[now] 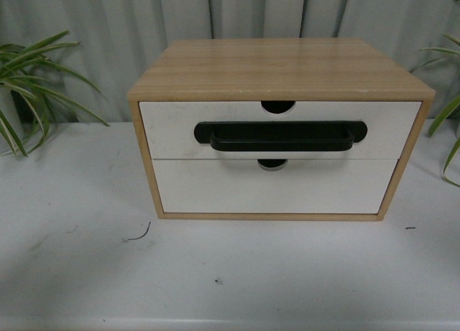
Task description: Pull drawer
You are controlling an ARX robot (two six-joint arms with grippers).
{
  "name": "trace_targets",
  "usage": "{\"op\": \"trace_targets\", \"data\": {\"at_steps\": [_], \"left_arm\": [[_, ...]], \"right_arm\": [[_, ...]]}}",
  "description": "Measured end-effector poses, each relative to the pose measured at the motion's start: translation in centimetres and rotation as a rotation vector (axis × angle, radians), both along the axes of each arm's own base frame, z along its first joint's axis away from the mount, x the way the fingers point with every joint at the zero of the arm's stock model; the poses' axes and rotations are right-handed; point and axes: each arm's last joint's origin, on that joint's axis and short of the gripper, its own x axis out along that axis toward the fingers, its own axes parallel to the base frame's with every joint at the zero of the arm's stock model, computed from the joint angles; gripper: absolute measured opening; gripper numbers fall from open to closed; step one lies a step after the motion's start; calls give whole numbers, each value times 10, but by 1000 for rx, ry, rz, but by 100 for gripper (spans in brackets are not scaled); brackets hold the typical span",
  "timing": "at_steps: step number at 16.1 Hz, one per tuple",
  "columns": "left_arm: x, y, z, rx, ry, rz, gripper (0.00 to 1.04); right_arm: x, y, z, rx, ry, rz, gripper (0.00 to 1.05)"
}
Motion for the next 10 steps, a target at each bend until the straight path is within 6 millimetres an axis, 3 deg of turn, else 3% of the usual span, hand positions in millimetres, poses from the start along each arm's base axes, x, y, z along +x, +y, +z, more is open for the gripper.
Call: {"op": "trace_targets", "data": {"at_steps": [3, 5, 7, 10], "left_arm": [[55, 0, 23, 12, 4, -72, 98], [85, -9, 35, 58, 14, -132, 98], [101, -29, 50, 133, 9, -314, 98], [117, -63, 53, 337, 111, -631, 98]], "right_arm": [[58, 17, 23, -104, -5, 16, 98], [86, 30, 33, -216, -51, 75, 98], [100, 36, 37, -380, -97, 147, 98], [106, 41, 33, -726, -188, 286, 98]]}}
